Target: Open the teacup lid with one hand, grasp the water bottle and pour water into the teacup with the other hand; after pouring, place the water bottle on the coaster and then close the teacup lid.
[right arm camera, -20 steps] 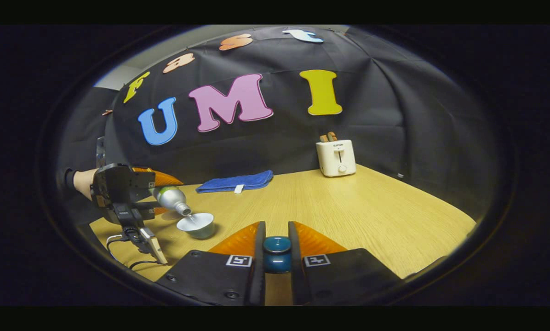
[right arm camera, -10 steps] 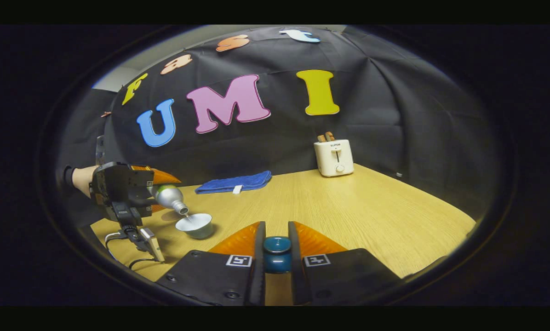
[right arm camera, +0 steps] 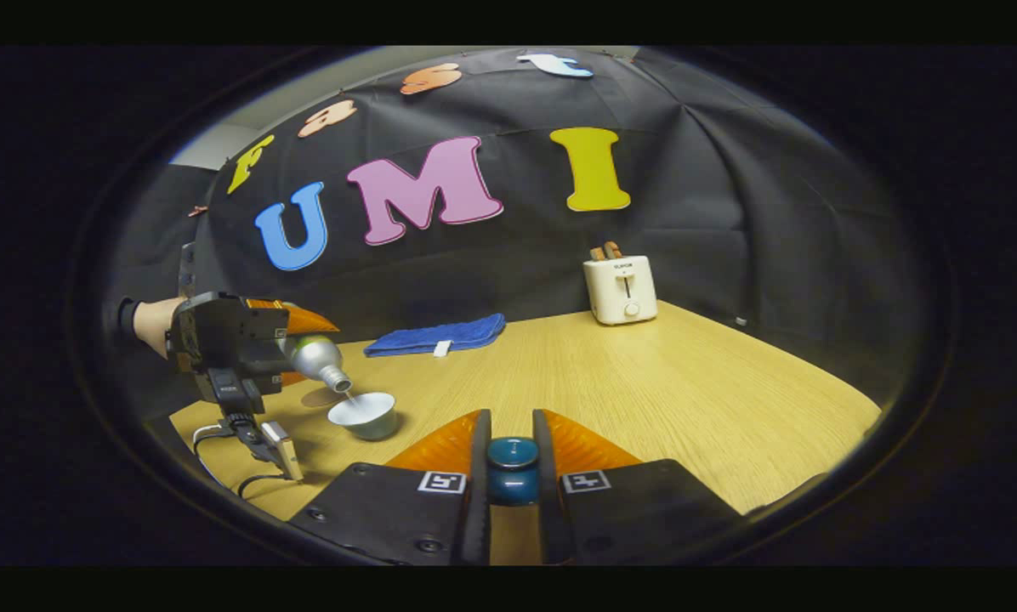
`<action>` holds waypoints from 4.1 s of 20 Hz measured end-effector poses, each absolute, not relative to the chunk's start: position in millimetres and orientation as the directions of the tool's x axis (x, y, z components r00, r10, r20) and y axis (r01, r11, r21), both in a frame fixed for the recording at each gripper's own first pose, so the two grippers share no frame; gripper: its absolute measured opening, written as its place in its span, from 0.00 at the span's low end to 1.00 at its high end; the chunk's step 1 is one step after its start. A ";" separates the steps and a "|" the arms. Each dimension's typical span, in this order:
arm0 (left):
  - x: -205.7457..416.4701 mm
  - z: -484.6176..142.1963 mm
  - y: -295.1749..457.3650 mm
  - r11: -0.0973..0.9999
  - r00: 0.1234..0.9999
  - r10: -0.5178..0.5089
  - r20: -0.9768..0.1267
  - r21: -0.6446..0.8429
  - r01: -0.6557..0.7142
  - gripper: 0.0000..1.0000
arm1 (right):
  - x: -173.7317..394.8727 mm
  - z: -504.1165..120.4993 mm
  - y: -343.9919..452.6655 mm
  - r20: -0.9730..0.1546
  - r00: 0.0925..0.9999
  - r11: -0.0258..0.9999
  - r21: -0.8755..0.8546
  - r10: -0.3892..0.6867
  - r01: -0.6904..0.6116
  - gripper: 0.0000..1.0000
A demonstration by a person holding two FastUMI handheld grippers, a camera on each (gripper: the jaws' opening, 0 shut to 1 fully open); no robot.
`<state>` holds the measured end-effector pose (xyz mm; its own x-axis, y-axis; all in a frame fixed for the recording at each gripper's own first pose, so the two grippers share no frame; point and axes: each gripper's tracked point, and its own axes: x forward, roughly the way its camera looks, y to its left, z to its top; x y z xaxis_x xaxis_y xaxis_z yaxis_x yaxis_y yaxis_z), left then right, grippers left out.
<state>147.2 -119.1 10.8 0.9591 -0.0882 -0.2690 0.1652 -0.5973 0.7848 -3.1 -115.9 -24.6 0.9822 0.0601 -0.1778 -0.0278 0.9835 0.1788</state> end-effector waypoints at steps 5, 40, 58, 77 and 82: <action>146.2 12.8 -116.3 -0.615 0.960 -0.080 -0.267 0.772 0.163 0.77 | -1.8 -24.7 -111.7 -0.180 0.981 0.984 0.176 0.069 -0.037 0.26; 135.4 -4.1 -114.6 -0.519 0.955 -0.138 -0.263 0.840 0.157 0.77 | -6.1 -19.6 -107.7 -0.173 0.982 0.985 0.168 0.071 -0.041 0.26; 117.3 84.1 -36.1 0.888 0.965 -0.261 -0.021 0.387 0.249 0.76 | 16.5 23.9 -72.0 -0.096 0.992 0.986 0.154 0.076 -0.060 0.26; 207.3 12.3 -13.4 0.975 0.974 -0.222 -0.056 -0.014 0.221 0.80 | 59.2 7.5 -6.7 -0.106 0.977 0.962 0.220 0.186 -0.160 0.26; 210.3 -2.6 -10.3 0.978 0.976 -0.208 -0.072 -0.023 0.207 0.81 | 60.3 7.2 4.8 -0.106 0.973 0.964 0.195 0.204 -0.181 0.26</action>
<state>210.3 -10.3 -2.6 0.9755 -0.2077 -0.0724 0.2066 0.9782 -0.0226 60.3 4.8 7.2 0.9732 0.2044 -0.1055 -0.1813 0.9639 0.1950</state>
